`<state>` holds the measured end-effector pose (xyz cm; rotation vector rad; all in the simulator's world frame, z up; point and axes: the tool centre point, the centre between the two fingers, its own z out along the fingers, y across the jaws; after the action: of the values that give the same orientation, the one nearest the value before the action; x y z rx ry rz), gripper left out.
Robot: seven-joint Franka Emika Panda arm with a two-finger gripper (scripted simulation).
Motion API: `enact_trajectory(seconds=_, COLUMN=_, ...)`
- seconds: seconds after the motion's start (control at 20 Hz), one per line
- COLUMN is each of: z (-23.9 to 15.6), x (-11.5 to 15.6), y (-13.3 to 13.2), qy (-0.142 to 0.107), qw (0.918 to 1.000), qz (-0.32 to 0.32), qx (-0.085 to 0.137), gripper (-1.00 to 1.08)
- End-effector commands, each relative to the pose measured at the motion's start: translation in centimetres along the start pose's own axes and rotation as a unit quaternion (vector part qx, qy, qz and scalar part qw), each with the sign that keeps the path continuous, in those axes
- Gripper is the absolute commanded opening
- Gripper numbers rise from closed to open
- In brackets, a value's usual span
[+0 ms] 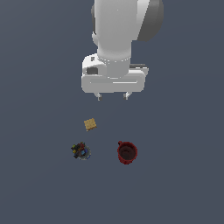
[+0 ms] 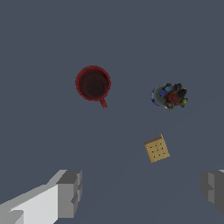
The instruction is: Pick up a designated object from a clutter of objects.
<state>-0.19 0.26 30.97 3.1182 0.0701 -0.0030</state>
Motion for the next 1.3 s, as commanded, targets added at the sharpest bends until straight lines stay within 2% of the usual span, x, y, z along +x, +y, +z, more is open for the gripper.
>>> enact_trajectory(seconds=0.0, z=0.0, x=0.0, y=0.0, qy=0.000, qw=1.0000, qz=0.000, qx=0.000, gripper=1.00)
enact_trajectory(seconds=0.8, z=-0.3, x=-0.7, y=0.3, qy=-0.006, qw=1.0000, qz=-0.005, qx=0.002, gripper=1.00)
enact_trajectory(seconds=1.25, z=2.9, x=-0.4, y=2.0, qy=-0.005, qw=0.9997, qz=-0.024, qx=0.002, gripper=1.00)
